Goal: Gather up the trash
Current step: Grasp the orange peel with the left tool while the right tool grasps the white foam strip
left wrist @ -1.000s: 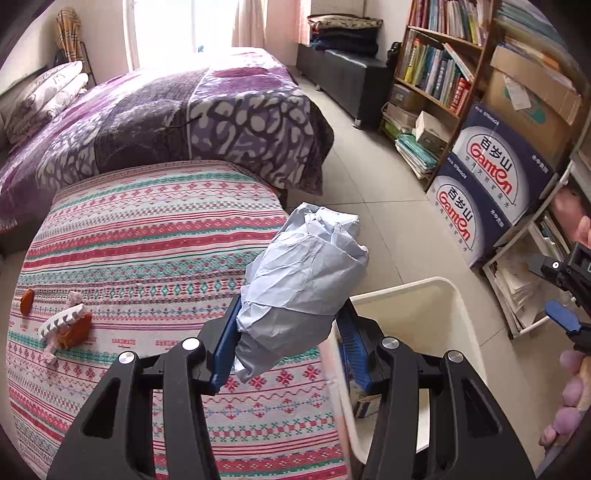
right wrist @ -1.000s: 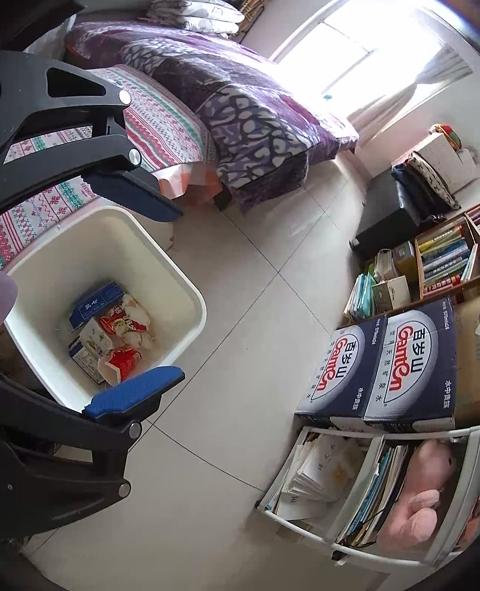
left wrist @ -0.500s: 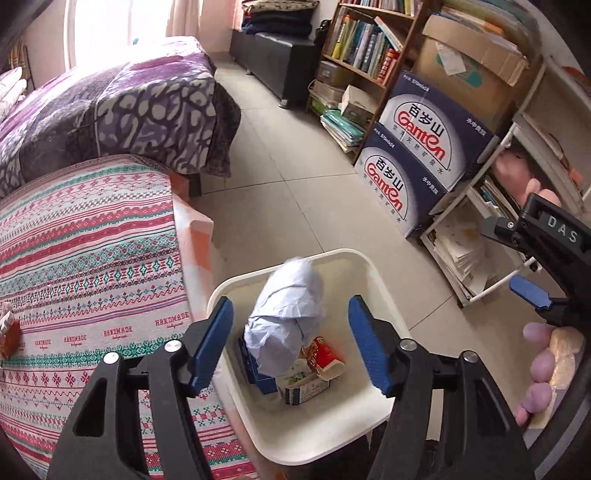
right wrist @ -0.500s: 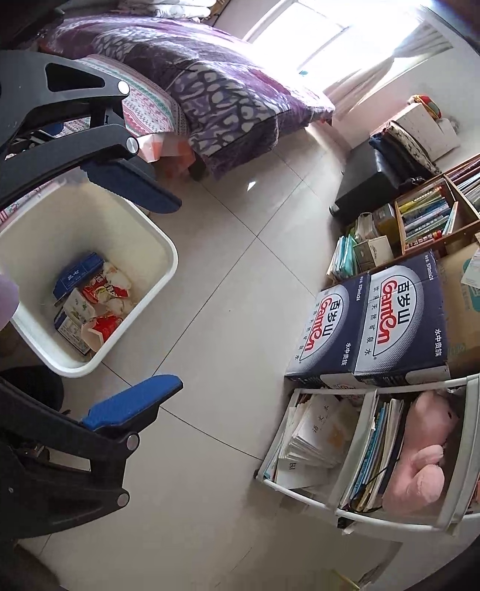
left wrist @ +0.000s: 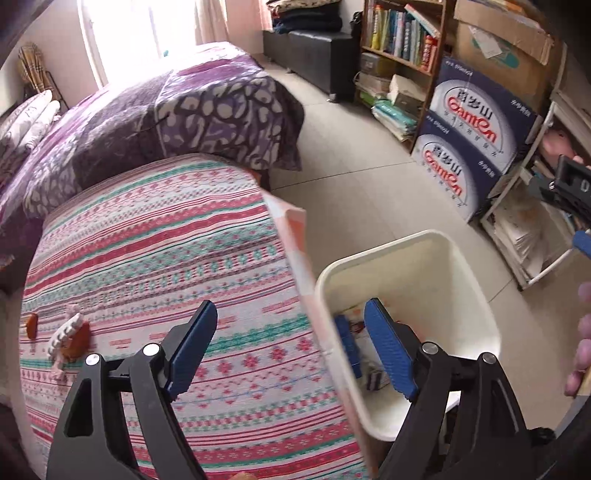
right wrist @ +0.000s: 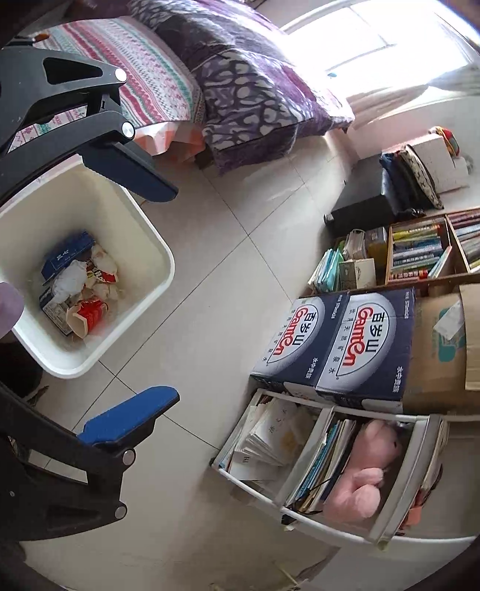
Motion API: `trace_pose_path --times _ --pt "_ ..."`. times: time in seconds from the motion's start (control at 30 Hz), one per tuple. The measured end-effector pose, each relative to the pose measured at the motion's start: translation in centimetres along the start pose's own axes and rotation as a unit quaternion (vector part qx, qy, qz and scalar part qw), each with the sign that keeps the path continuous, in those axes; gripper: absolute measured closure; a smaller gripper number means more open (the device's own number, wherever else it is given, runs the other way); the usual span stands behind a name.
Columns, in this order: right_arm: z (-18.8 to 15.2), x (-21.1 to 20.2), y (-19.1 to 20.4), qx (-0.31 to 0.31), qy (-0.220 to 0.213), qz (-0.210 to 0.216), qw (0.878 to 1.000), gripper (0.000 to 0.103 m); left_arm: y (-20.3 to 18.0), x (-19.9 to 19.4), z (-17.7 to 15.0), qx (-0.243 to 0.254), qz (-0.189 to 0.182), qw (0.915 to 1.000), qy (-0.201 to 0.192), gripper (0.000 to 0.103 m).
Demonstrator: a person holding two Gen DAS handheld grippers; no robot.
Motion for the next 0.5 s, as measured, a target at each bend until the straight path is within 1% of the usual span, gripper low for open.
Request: trace_pose_path --times 0.13,0.23,0.3,0.37,0.5 --pt "-1.6 0.6 3.3 -0.022 0.028 0.022 0.999 0.007 4.8 2.4 -2.2 0.007 0.045 0.9979 0.047 0.023" --pt "-3.1 1.2 5.7 -0.038 0.051 0.037 0.997 0.007 8.8 4.2 -4.1 0.021 0.084 0.9931 0.078 0.023" --pt "-4.0 1.5 7.3 -0.05 0.068 0.048 0.995 0.007 11.8 5.1 -5.1 0.023 0.115 0.9891 0.09 0.023" --pt "-5.0 1.8 8.7 -0.058 0.082 0.057 0.993 0.007 15.0 5.7 -5.8 0.011 0.133 0.9857 0.102 0.023" --pt "-6.8 2.4 11.1 -0.067 0.107 0.07 0.99 0.007 22.4 6.5 -6.7 -0.049 0.156 0.9798 0.116 0.023"
Point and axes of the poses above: each gripper's, at about its wrist camera, not at the fingertips, and x roughly the way its jaws point, y to its left, z to its top, the point moved 9 cm from there along x, roughly the way its jaws point, and after that the axes turned 9 degrees about z, right-handed, at the moved point
